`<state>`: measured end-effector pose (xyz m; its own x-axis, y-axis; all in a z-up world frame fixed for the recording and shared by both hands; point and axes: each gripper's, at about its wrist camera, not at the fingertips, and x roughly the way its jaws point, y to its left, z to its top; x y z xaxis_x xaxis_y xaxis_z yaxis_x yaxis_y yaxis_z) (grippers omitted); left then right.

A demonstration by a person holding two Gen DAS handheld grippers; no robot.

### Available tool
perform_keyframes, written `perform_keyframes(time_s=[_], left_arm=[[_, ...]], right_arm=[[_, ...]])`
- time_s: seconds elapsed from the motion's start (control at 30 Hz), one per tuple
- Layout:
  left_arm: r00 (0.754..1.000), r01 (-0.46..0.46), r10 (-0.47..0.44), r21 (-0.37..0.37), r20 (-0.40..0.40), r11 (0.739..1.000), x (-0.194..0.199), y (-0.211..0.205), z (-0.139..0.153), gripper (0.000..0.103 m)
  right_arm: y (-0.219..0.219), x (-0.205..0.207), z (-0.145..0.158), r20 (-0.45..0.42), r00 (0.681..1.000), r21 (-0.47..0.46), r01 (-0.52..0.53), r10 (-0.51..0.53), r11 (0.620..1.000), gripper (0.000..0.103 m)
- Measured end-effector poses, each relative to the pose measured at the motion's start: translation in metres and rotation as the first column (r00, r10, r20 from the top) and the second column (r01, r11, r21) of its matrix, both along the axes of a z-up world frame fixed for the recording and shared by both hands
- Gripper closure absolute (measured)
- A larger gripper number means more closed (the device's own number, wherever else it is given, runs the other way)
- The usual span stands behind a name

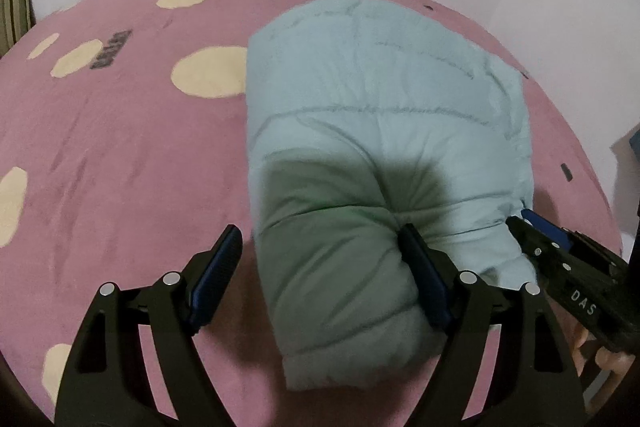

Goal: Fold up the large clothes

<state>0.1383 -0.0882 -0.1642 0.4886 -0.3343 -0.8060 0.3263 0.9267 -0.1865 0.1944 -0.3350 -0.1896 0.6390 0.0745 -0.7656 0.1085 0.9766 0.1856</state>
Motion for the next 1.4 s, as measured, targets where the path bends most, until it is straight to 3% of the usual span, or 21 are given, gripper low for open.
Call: perform_keyframes(time_s=[0.23,0.43,0.53,0.7,0.93,1.4], left_arm=[[0.991,-0.015,0.022,-0.057,0.129,0.998,0.020,0.003,0.061,0.019],[0.981,-0.027,0.035,-0.046,0.189,0.999,0.060,-0.020,0.083,0.015],[0.987,-0.025,0.029,-0.032,0.160,0.999,0.077,-0.033,0.072,0.015],[0.995,-0.048,0.044,0.043,0.090,0.998,0.099,-0.046,0.027,0.015],[0.998,-0.060,0.059,0.051,0.011,0.997,0.112,-0.047,-0.019,0.011],[0.997,-0.072,0.074,0.045,-0.033,0.996,0.126,-0.049,-0.049,0.004]], right_arm=[[-0.010,0.014,0.055,0.096,0.995,0.019,0.019,-0.021,1.000,0.071],[-0.022,0.064,0.085,0.156,0.986,0.031,0.054,-0.058,0.998,0.071],[-0.026,0.088,0.072,0.129,0.989,0.037,0.073,-0.078,0.997,0.071],[-0.031,0.112,0.034,0.052,0.993,0.026,0.102,-0.104,0.994,0.071],[-0.036,0.126,-0.005,-0.009,0.994,0.024,0.111,-0.110,0.994,0.065],[-0.036,0.134,-0.033,-0.012,0.992,0.029,0.128,-0.128,0.991,0.065]])
